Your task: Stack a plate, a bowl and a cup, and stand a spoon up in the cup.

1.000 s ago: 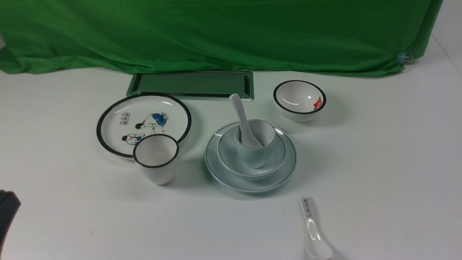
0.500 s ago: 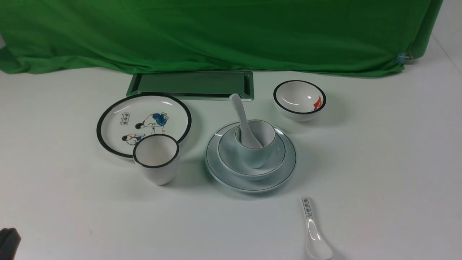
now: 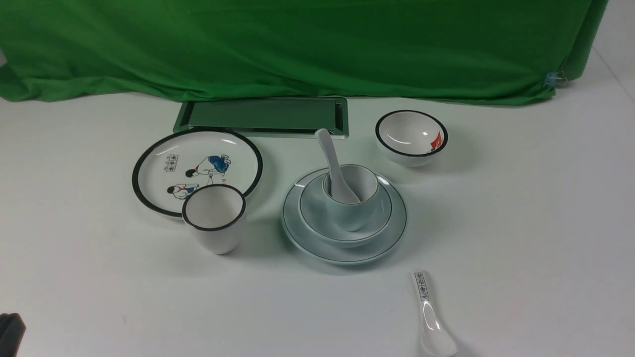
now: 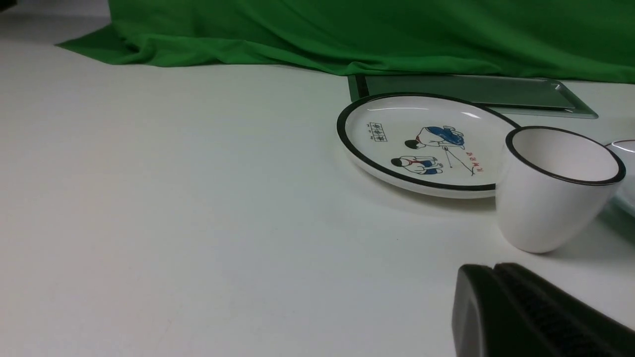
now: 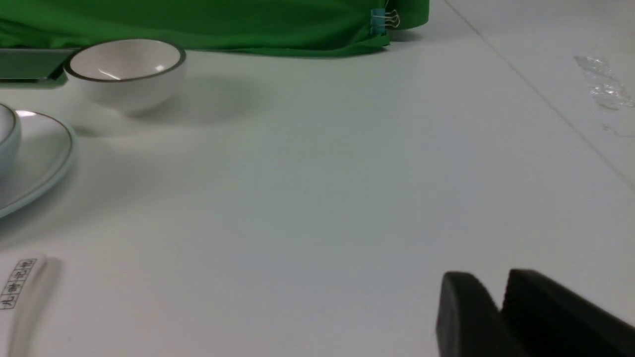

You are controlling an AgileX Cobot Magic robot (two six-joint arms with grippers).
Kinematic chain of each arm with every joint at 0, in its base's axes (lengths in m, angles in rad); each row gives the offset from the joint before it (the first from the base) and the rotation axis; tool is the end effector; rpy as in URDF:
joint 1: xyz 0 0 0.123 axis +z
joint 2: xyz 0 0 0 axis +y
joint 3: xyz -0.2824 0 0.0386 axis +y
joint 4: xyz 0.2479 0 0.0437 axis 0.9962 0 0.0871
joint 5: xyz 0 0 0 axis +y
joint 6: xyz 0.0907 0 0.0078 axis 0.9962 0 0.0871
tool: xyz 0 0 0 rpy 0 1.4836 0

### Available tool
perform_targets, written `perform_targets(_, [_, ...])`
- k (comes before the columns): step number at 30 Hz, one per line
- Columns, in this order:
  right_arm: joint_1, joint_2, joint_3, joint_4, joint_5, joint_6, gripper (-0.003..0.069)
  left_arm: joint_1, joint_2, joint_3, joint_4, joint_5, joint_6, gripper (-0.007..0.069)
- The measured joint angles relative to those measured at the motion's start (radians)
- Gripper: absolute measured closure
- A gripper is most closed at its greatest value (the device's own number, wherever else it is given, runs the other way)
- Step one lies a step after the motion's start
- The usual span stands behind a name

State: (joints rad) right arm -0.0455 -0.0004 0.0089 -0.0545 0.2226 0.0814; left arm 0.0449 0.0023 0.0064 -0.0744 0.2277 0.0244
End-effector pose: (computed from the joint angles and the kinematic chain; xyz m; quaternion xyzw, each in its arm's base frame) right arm 0.0558 -0.0036 0.1899 0.0318 0.7553 -0.0102 0.6545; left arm 0.0560 0.0010 0.1902 -0.0297 0.7571 -0.0074 0.6526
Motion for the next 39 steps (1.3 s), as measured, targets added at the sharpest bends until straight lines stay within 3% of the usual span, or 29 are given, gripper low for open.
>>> perform_targets(39, [-0.005, 0.0, 0.0, 0.0, 0.0, 0.0, 0.0426, 0.0, 0.0, 0.0, 0.002, 0.0, 0.004, 0.0655])
